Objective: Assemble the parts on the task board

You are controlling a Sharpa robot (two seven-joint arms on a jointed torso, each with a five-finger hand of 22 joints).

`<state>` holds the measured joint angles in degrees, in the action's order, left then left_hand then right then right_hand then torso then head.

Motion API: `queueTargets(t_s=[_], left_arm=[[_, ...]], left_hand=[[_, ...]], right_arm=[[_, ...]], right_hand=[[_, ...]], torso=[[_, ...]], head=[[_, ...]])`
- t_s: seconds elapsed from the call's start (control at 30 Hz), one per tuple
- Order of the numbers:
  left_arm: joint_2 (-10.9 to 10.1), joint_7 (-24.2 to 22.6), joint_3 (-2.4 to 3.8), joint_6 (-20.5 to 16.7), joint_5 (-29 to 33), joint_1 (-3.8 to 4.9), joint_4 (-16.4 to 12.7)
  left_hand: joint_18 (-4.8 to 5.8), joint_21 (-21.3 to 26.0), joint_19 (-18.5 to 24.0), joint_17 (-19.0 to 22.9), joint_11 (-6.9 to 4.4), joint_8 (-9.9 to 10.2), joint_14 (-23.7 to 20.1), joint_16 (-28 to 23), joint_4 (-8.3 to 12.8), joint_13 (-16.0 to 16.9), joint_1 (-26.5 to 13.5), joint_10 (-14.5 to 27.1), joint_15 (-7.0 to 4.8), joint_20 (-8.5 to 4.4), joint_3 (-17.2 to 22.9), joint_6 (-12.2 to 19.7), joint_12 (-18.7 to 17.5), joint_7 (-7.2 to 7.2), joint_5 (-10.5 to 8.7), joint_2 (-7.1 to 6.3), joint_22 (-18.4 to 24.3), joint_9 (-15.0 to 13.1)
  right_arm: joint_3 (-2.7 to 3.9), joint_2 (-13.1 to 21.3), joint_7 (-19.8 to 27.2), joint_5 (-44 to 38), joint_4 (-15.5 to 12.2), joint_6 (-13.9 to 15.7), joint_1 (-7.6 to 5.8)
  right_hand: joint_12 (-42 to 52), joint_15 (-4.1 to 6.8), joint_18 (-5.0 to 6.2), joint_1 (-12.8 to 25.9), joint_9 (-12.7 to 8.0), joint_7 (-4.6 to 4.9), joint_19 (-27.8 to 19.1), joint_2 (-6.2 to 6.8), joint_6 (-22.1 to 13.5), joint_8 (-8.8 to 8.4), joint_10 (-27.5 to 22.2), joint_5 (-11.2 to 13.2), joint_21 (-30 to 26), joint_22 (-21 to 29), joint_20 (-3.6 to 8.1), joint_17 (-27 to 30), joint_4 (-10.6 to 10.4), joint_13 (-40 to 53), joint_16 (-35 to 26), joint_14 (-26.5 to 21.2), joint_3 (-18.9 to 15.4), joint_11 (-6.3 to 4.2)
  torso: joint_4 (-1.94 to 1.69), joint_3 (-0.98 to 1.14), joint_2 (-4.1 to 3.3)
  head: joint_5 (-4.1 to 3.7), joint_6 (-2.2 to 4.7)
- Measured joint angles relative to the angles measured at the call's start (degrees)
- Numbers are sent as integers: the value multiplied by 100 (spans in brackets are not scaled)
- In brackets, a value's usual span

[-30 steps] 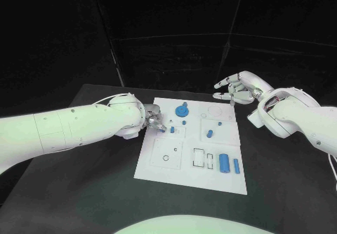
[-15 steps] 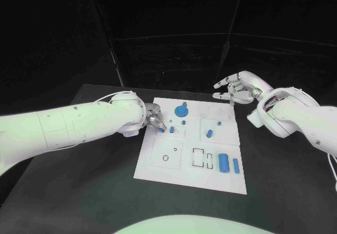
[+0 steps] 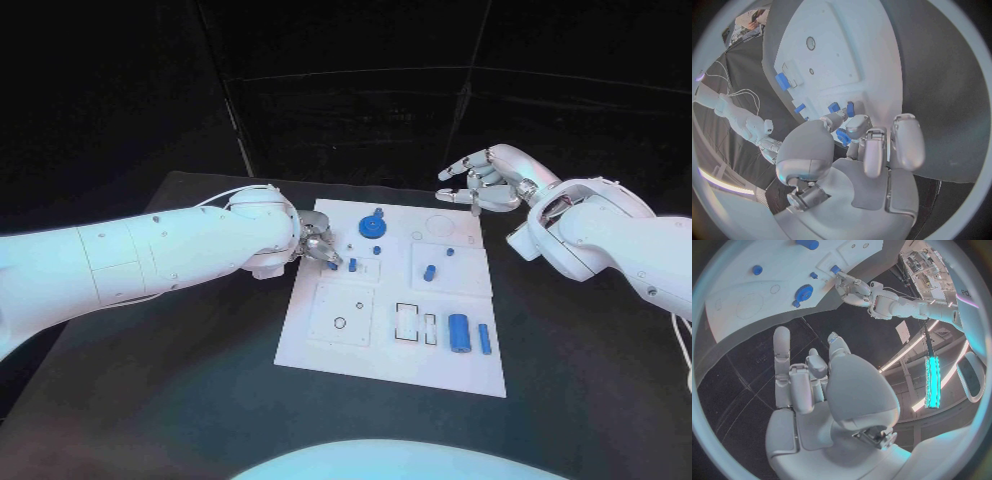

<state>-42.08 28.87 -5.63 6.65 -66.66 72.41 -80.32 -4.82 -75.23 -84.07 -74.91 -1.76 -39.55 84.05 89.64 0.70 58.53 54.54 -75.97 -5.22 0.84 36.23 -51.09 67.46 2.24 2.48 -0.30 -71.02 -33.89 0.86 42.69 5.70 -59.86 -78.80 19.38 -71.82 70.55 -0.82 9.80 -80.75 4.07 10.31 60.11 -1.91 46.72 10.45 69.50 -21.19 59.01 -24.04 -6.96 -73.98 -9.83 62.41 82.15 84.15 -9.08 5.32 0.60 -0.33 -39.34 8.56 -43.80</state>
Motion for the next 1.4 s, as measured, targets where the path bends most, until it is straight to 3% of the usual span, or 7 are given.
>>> queueTargets(t_s=[0.3, 0.57, 0.9, 1.13, 1.4], left_arm=[[21, 12, -11, 49, 6, -14, 16], [41, 20, -13, 49, 6, -16, 42], [54, 18, -14, 46, 30, -20, 93], [21, 13, -13, 9, 77, -26, 77], [-37, 18, -16, -145, 170, -48, 12]], left_hand=[[0, 0, 0, 0, -23, -45, 0, 0, -199, -49, -278, 3, 0, 0, -579, -51, 0, -51, 1, -124, -62, -1], [0, 0, 0, 0, -31, -48, -21, 0, -386, -59, -369, 11, -21, 0, -1176, -97, 0, -48, 1, -110, -70, -28], [0, 0, 22, 0, -30, -90, -1, 0, -529, -59, -397, 12, -40, -21, -1596, -127, 0, -62, 1, -82, -74, -34], [0, 0, 3, 0, -51, -90, -1, 0, -807, -95, -616, 32, -40, -40, -2037, -155, 0, -92, 1, -44, -92, -52], [0, 0, 3, 0, -66, -136, -22, 0, -955, -111, -638, 18, -61, -40, -2217, -154, 0, -92, 1, -22, -104, -68]], right_arm=[[0, 7, 1, 1, -3, -1, 0], [0, 11, 7, 6, -6, 0, 0], [0, 9, 15, 12, -5, 1, 0], [0, 8, 21, 13, 0, 1, 0], [0, 1, 28, 14, 8, 0, 0]], right_hand=[[0, 0, 0, 0, 0, 0, 0, 0, 0, 0, 0, 0, -24, 0, 0, 0, -20, -6, 0, 0, -20, 0], [0, 0, 0, 18, 0, 0, 0, -18, 0, 0, 0, 0, -24, 0, 0, 6, -20, -7, 0, 0, -20, 0], [0, 0, 1, 23, 0, 0, 0, -23, 0, -1, 0, 0, -24, 5, 0, 15, -20, -24, 0, 0, -20, 0], [0, 0, 0, 23, 0, 0, 0, -23, 0, -1, 0, 0, -24, 5, 0, 21, -41, -24, 0, 0, -41, 0], [0, 0, 0, 23, 0, 0, 0, -23, 0, 19, 0, 0, -24, 4, 0, 26, -41, -31, 0, 0, -41, 0]], torso=[[-3, -1, 0], [-4, -1, 0], [-4, -1, 3], [-4, -7, 3], [-4, -8, 2]], head=[[1, -7], [-3, -3], [-10, -3], [-27, -1], [-32, 1]])
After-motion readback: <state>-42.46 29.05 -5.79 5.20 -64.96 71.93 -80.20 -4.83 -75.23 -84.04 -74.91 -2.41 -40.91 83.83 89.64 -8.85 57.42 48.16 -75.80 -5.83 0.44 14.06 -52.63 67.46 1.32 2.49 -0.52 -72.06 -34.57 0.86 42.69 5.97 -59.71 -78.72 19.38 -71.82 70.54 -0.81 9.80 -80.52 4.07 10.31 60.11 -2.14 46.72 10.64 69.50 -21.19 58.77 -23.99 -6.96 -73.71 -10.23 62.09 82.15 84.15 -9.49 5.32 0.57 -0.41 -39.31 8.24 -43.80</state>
